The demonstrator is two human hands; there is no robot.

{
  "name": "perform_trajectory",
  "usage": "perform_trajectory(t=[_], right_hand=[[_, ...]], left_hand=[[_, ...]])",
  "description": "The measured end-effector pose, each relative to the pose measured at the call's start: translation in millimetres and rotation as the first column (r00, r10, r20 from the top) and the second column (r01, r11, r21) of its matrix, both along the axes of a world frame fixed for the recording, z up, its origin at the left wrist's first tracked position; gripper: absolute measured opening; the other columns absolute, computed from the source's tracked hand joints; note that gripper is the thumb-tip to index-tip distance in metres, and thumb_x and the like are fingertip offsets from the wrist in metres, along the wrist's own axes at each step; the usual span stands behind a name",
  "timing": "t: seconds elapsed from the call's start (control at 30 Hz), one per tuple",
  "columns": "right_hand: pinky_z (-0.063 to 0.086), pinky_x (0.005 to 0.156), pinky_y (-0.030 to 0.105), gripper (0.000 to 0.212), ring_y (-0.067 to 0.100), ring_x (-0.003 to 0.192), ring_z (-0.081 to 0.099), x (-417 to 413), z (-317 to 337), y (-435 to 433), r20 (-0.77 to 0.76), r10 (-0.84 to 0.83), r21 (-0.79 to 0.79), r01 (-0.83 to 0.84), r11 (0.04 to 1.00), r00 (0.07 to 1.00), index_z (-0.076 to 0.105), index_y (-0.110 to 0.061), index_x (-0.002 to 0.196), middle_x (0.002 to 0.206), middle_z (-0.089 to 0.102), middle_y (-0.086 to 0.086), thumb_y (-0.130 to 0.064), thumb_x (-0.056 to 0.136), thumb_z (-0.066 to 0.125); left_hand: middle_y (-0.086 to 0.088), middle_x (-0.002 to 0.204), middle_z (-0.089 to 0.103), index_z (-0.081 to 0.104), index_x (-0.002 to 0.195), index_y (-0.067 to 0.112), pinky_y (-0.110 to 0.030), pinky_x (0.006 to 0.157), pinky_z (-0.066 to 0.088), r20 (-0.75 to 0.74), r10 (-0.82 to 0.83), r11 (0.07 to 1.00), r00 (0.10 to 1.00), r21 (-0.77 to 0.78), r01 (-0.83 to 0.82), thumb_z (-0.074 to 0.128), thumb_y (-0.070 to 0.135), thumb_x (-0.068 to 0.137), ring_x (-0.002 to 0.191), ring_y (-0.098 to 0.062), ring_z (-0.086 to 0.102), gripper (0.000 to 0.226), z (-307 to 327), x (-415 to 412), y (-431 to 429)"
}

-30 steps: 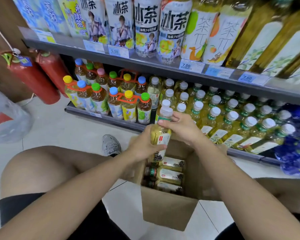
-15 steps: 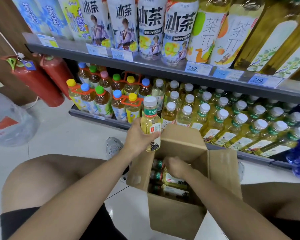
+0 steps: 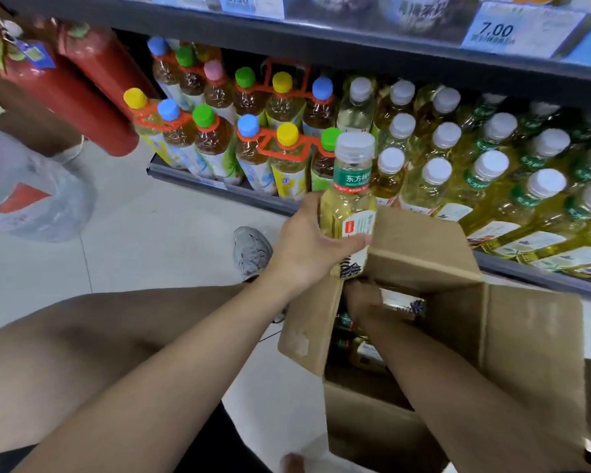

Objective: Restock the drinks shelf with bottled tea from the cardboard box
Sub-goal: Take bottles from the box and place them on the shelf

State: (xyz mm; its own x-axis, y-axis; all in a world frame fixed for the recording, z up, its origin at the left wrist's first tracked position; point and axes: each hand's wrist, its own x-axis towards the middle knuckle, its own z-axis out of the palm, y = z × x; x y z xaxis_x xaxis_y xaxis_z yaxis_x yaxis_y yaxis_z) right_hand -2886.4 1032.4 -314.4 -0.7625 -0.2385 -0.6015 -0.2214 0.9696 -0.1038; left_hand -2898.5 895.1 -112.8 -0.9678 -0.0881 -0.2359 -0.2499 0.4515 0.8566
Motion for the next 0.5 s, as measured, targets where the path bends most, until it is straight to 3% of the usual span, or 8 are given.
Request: perform_trajectory(t=[0.17, 0.3, 0.4, 0.5], right_hand=[[0.047, 0.088, 0.037, 0.036, 0.032, 0.111, 0.063, 12.3, 25.6, 15.1, -0.091, 0.021, -0.091, -0.029, 0.995, 0.996, 0.057, -0.011, 0.118, 0.119, 0.065, 0.012, -0.004, 0.083, 0.063], [0.043, 0.079, 0.036, 0.031, 0.036, 0.109, 0.060, 19.2, 72.2, 35.2, -0.067, -0.132, -0.280, 0.109, 0.954, 0.989, 0.055, -0.013, 0.116, 0.118, 0.060, 0.013, -0.004, 0.087, 0.057], [0.043, 0.078, 0.031, 0.024, 0.030, 0.106, 0.062, 31.8, 107.9, 57.0, -0.088, -0.300, -0.489, 0.221, 0.844, 0.950, 0.054, -0.019, 0.111, 0.114, 0.064, 0.010, -0.011, 0.089, 0.060], [0.050, 0.082, 0.030, 0.037, 0.019, 0.102, 0.066, 41.4, 160.7, 72.6, -0.138, -0.447, -0.657, 0.256, 0.709, 0.884, 0.061, -0.019, 0.118, 0.111, 0.070, -0.002, -0.018, 0.084, 0.075]], left_hand=[[0.012, 0.111, 0.069, 0.053, 0.126, 0.023, -0.016, 0.082, 0.050, -0.014, -0.056, 0.998, 0.998, 0.002, 0.056, 0.090, 0.033, 0.071, 0.094, 0.003, 0.062, 0.066, 8.8, -3.7, 10.0], [0.009, 0.114, 0.069, 0.053, 0.129, 0.022, -0.034, 0.092, 0.056, -0.028, -0.106, 0.994, 0.994, 0.003, 0.106, 0.092, 0.034, 0.068, 0.102, -0.007, 0.067, 0.074, 16.4, 2.0, 19.2], [0.010, 0.111, 0.071, 0.053, 0.126, 0.024, -0.037, 0.092, 0.057, -0.045, -0.132, 0.990, 0.990, 0.045, 0.134, 0.092, 0.031, 0.068, 0.099, -0.004, 0.067, 0.070, 30.7, 12.4, 25.6], [0.011, 0.111, 0.070, 0.051, 0.128, 0.024, -0.032, 0.091, 0.056, -0.080, -0.157, 0.986, 0.984, 0.038, 0.161, 0.091, 0.031, 0.069, 0.097, -0.001, 0.067, 0.072, 54.9, 23.4, 28.1]])
